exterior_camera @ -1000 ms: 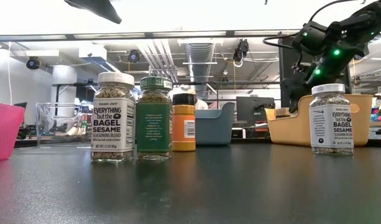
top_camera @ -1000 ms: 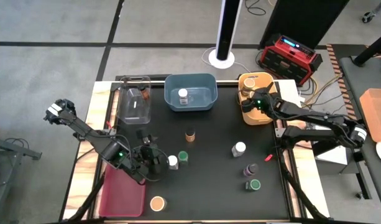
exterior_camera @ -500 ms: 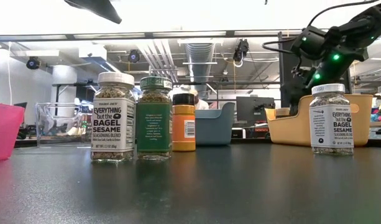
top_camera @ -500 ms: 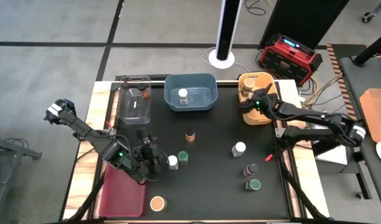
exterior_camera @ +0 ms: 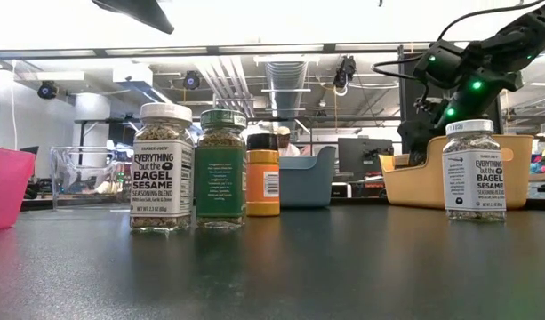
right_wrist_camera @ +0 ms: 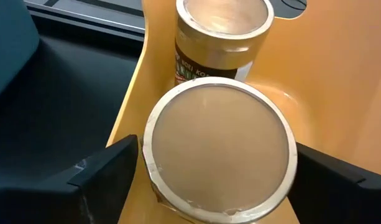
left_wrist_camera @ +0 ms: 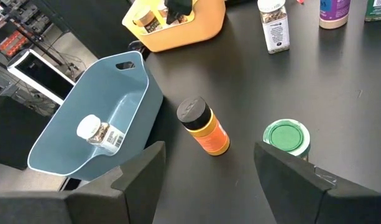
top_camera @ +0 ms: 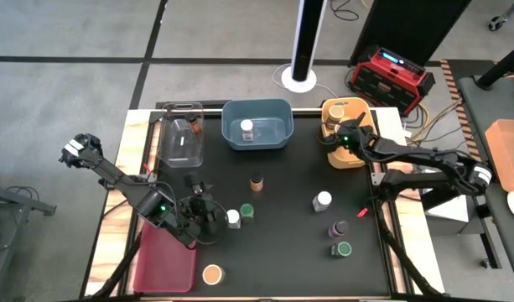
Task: Sort spices by type
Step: Put the top gold seasoning bottle into the yellow bin, then put the top green seasoning bottle into the pink bin
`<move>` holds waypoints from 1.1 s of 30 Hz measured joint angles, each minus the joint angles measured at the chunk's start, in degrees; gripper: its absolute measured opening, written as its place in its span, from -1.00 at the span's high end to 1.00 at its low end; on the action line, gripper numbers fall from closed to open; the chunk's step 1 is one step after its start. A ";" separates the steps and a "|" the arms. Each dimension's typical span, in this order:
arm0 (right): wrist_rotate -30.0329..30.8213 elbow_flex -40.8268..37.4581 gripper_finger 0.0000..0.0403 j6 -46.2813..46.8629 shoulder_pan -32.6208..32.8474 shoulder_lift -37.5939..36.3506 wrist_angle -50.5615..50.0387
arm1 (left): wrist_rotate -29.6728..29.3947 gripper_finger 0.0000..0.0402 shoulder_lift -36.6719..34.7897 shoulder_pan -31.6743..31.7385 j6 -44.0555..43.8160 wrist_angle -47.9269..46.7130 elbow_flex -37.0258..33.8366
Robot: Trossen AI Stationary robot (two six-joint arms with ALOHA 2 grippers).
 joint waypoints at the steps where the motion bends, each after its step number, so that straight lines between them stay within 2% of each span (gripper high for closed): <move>1: 0.00 0.00 -0.78 0.11 0.00 0.00 0.20 | -0.02 -0.15 0.00 0.00 0.00 0.00 0.00; 12: 0.26 2.10 -0.81 0.05 0.00 -0.02 -0.89 | 0.00 -0.15 0.02 0.00 -0.01 0.01 0.00; 27: 0.28 13.22 -0.82 1.25 0.09 -1.85 -16.59 | 0.04 -0.15 0.02 0.00 -0.28 0.02 0.00; 33: 0.09 18.07 -0.82 3.30 3.02 -4.79 -22.93 | 0.07 -0.15 0.02 -0.02 -1.16 0.09 0.00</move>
